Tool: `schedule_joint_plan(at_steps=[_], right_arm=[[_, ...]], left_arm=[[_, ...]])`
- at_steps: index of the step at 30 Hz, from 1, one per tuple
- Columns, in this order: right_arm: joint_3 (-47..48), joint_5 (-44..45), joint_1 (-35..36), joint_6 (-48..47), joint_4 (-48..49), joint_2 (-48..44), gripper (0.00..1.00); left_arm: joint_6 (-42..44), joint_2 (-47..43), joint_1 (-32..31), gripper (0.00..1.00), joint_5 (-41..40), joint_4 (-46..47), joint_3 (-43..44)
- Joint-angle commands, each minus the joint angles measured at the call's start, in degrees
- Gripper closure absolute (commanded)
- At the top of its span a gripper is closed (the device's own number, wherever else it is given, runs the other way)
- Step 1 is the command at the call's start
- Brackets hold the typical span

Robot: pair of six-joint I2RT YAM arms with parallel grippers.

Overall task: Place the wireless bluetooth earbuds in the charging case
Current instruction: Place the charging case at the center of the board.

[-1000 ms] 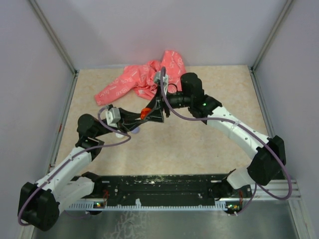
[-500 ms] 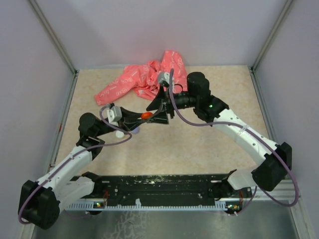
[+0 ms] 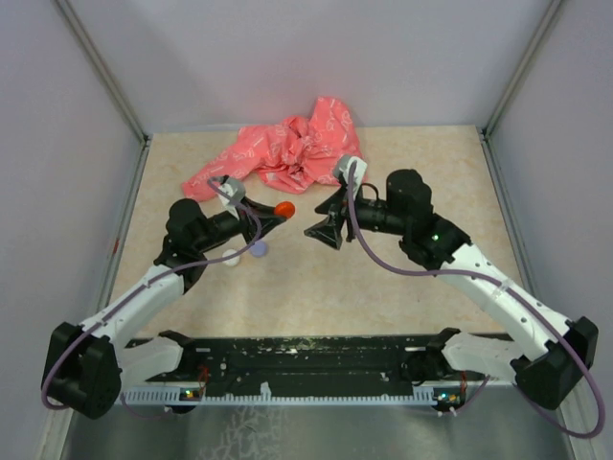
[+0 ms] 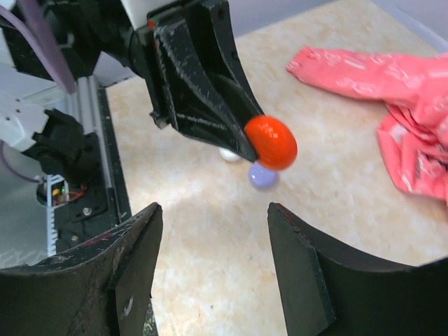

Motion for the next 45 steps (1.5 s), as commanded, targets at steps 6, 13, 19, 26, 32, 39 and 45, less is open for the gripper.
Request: schedule_joint_plan(at_steps=[6,13,19,26,32,39,45], right_arm=[[-12.6,15.0,-0.3,1.3,-1.1,-13.6,0.38],[-21.1,17.1,-0.3,4.0,0.3,-21.2,0.38],[-25.0,19.7,-0.3,4.6,-1.1,-25.3,0.38],[-27.3,22.2,-0.3,4.1,-2.8,-28.0,0.38],[-27.6,22.7,-0.3,4.2,-3.7,-28.7,0.38],[-27.0,28.6,-0.3,4.8,-7.3,-29.2,0.37],[-25.2,36.4,-0.2,6.4,-12.6,-31.8,0.34]], left_arm=[[-20.5,3.8,0.2,1.0,-17.1,-17.5,1.5],[-27.7,2.7,0.2,1.0,-21.2,-21.1,-5.7],[-31.5,2.6,0.7,1.0,-24.6,-22.9,-12.0],[-34.4,1.8,1.5,0.86,-31.7,-21.9,-18.4],[-34.3,2.8,2.5,0.65,-35.1,-22.3,-18.6],[-35.1,-0.5,3.0,0.18,-36.9,-30.2,-15.4],[-32.2,-12.8,3.1,0.0,-39.0,-41.6,-11.0]])
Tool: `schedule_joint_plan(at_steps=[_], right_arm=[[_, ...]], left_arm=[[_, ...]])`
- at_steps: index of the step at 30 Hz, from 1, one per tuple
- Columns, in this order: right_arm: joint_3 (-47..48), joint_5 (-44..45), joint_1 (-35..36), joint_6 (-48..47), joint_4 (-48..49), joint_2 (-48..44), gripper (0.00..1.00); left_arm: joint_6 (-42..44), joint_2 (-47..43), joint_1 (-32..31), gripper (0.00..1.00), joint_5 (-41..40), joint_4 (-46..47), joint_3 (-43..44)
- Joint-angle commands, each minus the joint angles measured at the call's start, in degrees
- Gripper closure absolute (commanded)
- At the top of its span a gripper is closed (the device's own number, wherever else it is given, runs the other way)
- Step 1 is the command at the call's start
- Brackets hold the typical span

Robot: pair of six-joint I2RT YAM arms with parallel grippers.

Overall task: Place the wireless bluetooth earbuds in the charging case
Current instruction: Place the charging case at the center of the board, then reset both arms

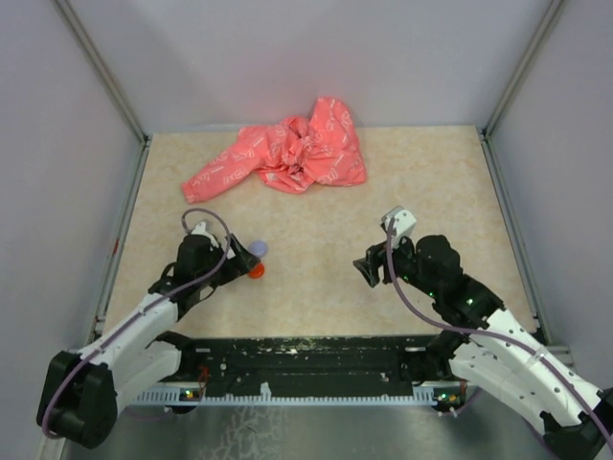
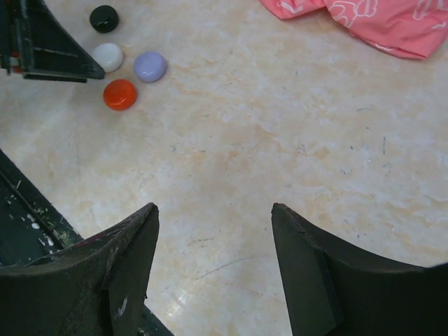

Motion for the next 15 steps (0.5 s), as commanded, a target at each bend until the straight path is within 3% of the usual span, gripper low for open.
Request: schedule_joint_plan(at_steps=[1,6,11,15], right_arm=[[3.0,8.6,-0.3,1.8,-4.0,-3.0,0.33],[5.5,18.7,-0.3,2.0,-9.6,-6.8,0.26],[6.1,29.7,-0.3,1.1,-13.3,-11.7,0.17],[5.4,34.0,-0.3,1.8,-14.2,-16.9,0.13]], left_arm=[[3.3,-9.9,0.3,0.0,-3.2,-11.0,5.7],[6.1,-22.9,0.3,0.0,-9.3,-21.7,12.6],[14.4,-36.5,0.3,0.0,-11.9,-24.0,15.2],[16.1,-44.5,0.4,0.0,-14.3,-23.9,15.1]])
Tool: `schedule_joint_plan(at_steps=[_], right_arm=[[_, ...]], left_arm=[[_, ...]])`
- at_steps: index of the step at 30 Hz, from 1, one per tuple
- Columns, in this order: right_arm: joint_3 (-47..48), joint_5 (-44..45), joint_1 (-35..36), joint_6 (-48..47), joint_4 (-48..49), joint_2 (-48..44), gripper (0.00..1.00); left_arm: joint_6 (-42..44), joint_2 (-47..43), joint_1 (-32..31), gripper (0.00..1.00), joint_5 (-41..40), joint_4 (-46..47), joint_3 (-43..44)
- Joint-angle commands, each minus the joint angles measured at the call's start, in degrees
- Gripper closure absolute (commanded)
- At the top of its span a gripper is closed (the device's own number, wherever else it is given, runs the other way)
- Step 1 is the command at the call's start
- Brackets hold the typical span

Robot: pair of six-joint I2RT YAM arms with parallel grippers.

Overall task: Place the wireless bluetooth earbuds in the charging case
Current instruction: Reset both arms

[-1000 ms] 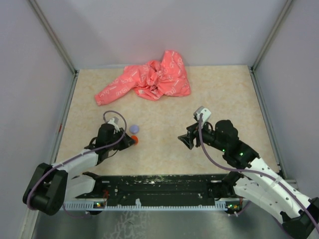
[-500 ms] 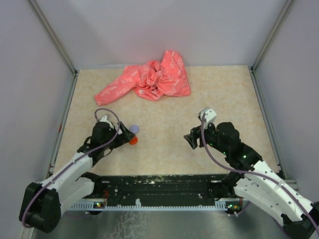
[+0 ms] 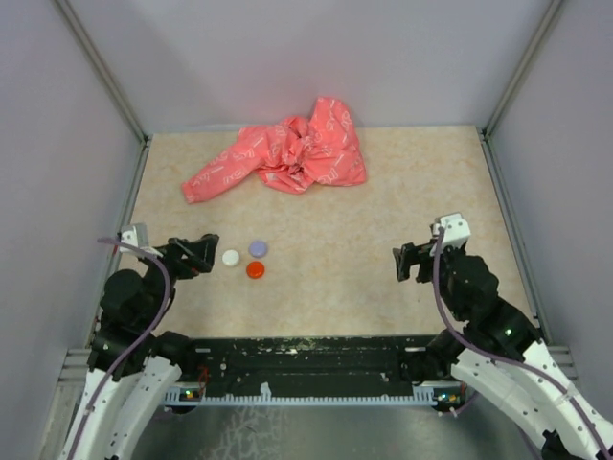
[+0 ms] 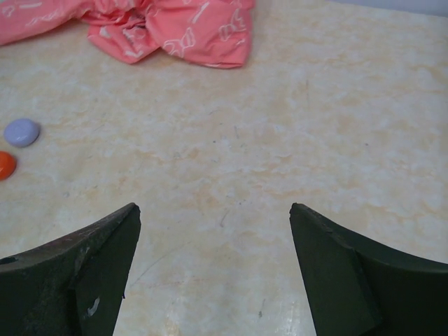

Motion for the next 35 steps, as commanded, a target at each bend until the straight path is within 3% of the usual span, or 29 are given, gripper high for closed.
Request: schedule_joint_plan(at_steps=[1,11,35], right_arm=[[1.4,9.9,-0.3,0.7,-0.9,-5.9,0.13],[-1.0,16.0,-0.3,1.3,0.9,-15.7,0.12],[-0.9,18.2,-0.3,2.2,0.9,-14.2,0.11]], left_arm=[[5.7,-6.5,0.2,0.0,-3.5,-3.7,0.8],[8.7,-14.6,0.2,0.0,-3.0,-5.5,0.2],[12.9,-14.5,0.7,0.0,1.7,-4.4,-2.4]])
